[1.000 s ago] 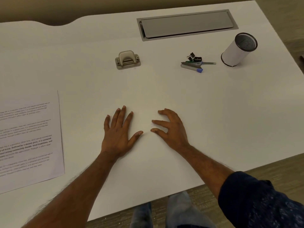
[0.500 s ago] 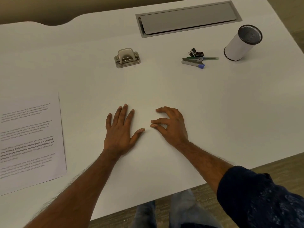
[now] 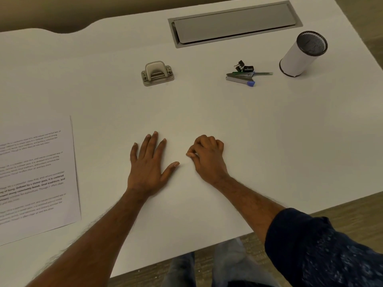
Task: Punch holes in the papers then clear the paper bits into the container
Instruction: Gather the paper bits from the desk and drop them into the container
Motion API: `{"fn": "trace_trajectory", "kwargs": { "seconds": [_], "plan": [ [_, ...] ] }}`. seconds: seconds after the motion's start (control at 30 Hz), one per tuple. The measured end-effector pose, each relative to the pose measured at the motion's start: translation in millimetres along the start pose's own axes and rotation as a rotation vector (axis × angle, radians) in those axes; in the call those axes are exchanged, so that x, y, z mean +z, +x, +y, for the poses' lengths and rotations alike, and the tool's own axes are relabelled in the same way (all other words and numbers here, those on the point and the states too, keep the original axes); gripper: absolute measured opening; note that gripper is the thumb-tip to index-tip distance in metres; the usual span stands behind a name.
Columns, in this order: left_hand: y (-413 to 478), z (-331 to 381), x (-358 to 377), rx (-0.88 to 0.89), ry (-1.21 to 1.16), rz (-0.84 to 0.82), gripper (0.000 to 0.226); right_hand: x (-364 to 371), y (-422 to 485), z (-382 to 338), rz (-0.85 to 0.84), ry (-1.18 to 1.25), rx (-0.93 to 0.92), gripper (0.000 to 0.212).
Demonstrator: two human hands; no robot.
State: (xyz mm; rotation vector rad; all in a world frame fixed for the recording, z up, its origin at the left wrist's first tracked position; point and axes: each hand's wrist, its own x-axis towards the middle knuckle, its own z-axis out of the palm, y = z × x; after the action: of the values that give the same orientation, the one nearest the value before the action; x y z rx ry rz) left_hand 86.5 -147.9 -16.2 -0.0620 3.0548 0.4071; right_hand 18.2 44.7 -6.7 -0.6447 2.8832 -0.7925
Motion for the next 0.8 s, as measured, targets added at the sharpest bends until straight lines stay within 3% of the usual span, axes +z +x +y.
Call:
{"fn": "trace_trajectory", "kwargs": {
  "seconds": [0.1, 0.23, 0.4, 0.53, 0.67, 0.8],
  "plan": [
    [1, 1, -2, 0.006, -0.001, 0.007, 0.078, -5, 6, 0, -0.004, 0.104, 0.114, 0.011],
    [5, 5, -7, 0.014, -0.005, 0.007, 0.077, -26, 16, 3, 0.014, 0.483, 0.262, 0.008],
    [13, 18, -14, 0.037, 0.005, -0.007, 0.079, -54, 20, 14, -0.103, 0.805, 0.494, 0.004],
    [27, 38, -18, 0.086, -0.01, -0.011, 0.077, -74, 21, 33, -0.127, 0.92, 0.632, 0.017],
    [51, 64, -22, 0.145, -0.031, -0.024, 0.078, -102, 27, 52, -0.064, 0.998, 0.722, 0.008],
    [81, 97, -28, 0.189, -0.032, -0.036, 0.081, -137, 41, 77, 0.021, 1.007, 0.748, 0.014]
  ]
}}
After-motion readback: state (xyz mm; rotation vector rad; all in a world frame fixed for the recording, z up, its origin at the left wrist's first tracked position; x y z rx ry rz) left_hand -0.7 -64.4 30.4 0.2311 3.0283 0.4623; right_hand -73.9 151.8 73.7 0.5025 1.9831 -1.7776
